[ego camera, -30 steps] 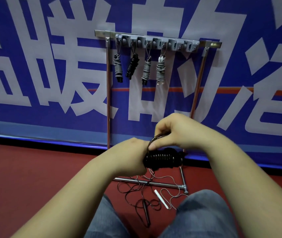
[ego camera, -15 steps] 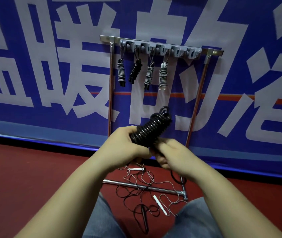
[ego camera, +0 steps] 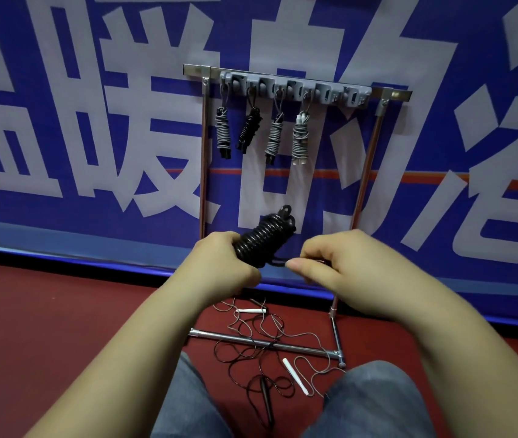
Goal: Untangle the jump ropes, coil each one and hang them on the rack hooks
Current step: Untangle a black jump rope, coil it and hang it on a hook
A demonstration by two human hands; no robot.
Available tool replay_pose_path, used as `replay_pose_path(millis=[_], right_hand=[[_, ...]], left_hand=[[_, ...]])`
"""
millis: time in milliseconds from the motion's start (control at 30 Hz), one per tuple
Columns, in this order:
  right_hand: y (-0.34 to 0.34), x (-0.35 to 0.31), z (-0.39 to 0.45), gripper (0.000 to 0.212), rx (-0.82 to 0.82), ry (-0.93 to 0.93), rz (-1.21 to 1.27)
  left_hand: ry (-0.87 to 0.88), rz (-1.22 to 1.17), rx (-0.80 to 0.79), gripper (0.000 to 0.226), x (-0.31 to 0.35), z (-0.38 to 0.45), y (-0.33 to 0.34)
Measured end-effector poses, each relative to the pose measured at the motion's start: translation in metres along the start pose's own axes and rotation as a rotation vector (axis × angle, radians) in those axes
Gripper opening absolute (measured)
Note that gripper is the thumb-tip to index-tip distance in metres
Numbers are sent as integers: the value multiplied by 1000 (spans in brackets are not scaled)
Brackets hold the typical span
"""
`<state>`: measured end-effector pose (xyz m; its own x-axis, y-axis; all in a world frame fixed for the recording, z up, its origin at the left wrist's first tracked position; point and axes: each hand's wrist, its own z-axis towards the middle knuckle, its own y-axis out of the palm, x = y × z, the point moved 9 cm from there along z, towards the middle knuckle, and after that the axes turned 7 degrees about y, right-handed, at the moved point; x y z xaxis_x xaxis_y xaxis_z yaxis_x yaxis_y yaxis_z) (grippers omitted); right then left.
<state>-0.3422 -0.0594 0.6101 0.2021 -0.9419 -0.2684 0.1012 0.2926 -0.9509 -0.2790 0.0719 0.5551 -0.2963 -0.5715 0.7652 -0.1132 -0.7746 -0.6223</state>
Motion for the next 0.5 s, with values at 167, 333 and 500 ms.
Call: replay_pose_path(millis=[167, 333, 500], right_hand=[[-10, -26, 9, 41, -86, -127, -39], [-4, -29, 28, 35, -318, -155, 303], [8, -13, 35, 41, -365, -102, 626]], left_hand=[[13, 95, -402, 16, 13, -13, 33], [137, -27, -621, 20, 31, -34, 43], [220, -244, -687, 26, 40, -44, 43]])
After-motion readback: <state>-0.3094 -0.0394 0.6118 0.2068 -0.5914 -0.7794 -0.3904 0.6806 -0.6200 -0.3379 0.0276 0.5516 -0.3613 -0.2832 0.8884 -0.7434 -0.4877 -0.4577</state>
